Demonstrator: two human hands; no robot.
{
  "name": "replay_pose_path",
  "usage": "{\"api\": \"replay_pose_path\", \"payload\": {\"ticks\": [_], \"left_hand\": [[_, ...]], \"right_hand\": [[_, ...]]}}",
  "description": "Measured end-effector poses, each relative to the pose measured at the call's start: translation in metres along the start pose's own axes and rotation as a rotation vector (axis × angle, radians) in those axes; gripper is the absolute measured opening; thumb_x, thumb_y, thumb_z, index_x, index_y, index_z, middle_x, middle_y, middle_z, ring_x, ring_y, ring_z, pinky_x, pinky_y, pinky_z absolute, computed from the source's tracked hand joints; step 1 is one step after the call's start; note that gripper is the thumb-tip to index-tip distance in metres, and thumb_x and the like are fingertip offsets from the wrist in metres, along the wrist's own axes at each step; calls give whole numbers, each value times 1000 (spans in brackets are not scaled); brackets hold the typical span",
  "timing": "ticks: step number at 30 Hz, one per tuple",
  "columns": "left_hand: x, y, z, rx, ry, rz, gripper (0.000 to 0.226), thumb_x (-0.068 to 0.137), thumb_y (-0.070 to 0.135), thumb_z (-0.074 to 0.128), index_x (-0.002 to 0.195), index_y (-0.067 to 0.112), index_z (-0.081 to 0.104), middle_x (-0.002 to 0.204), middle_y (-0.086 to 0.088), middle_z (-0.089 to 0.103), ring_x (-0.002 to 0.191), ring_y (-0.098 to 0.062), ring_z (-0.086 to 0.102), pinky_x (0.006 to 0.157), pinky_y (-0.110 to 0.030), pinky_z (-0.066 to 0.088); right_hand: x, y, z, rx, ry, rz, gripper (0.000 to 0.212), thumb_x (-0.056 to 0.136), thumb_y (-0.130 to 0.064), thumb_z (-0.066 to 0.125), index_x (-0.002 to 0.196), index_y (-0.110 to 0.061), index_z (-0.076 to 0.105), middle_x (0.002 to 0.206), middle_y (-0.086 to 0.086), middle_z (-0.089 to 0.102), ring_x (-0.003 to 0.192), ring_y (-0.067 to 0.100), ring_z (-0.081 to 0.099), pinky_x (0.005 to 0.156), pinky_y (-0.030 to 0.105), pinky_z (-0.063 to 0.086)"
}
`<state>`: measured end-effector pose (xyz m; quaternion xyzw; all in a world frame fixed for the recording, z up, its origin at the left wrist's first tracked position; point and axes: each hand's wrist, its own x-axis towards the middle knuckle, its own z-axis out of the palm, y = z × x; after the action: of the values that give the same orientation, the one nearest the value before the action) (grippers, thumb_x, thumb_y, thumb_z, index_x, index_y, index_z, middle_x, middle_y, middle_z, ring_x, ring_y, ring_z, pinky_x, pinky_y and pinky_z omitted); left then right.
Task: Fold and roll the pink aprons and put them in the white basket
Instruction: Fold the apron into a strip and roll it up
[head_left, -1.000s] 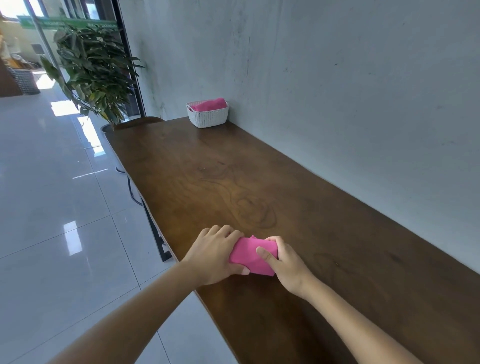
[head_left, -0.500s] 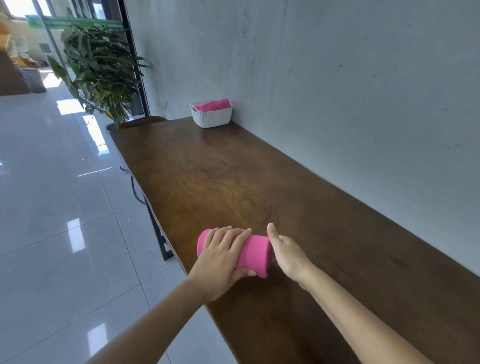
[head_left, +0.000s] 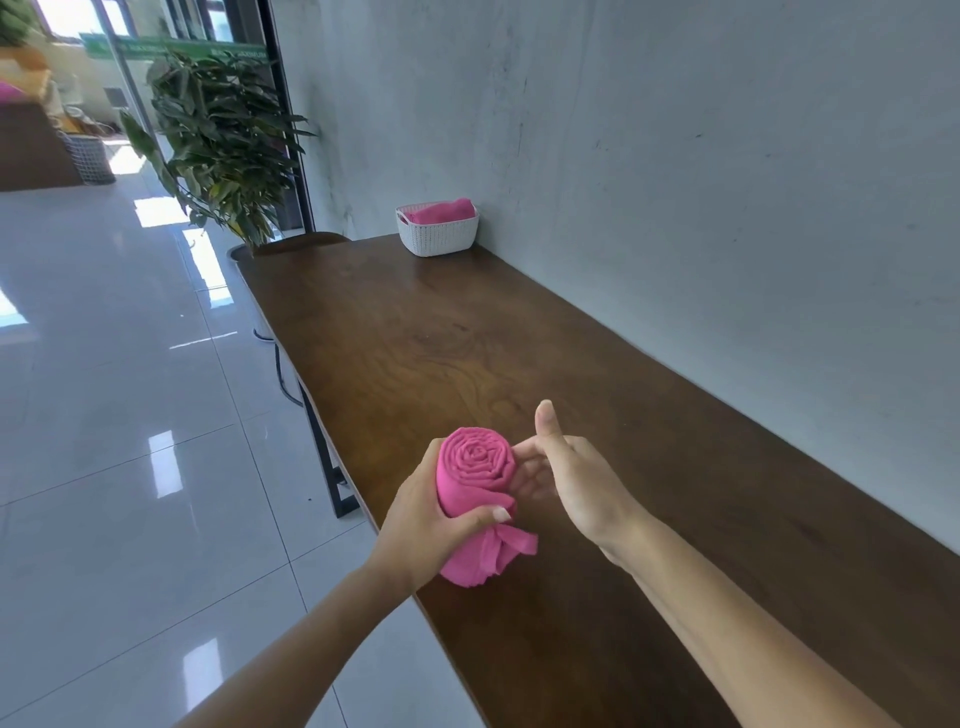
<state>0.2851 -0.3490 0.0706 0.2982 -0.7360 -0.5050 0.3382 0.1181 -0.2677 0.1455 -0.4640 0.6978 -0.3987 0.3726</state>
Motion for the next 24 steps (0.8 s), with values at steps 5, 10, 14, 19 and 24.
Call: {"api": "replay_pose_path", "payload": {"ticks": [5,10,14,19,24], "left_hand": [[-11,8,9,-154,191,-23,76,60,64,84,122,30,58,110,15,69,107,-13,68,84,-25,59],[-14,18,9,-203,300,-25,70,63,59,82,120,25,60,106,13,70,101,-14,69,80,-26,60],[-15,27,2,-265,365,-68,65,63,62,77,117,30,60,102,14,71,97,-13,70,75,-24,59],[-13,30,-10,-315,443,-100,66,63,61,76,117,26,61,100,3,71,90,-16,71,69,-23,58],[-11,27,-19,-281,467,-114,73,61,64,74,120,22,59,101,0,71,89,-16,72,65,-22,58]], "right_hand": [[-6,-2,5,70,-52,-60,72,101,-63,19,105,-17,75,96,1,77,95,14,72,90,30,58],[-14,1,9,139,-119,-81,51,103,-54,31,119,-22,68,108,-3,75,105,13,70,91,27,57],[-27,10,15,204,-181,-85,33,96,-41,62,123,-21,64,114,3,73,111,19,68,98,33,55],[-39,19,20,148,-162,-76,20,89,-25,74,106,-15,70,101,0,75,104,17,69,98,30,54],[-48,24,16,670,-186,53,12,84,-22,77,89,-11,74,90,11,65,90,25,62,94,34,53]]}}
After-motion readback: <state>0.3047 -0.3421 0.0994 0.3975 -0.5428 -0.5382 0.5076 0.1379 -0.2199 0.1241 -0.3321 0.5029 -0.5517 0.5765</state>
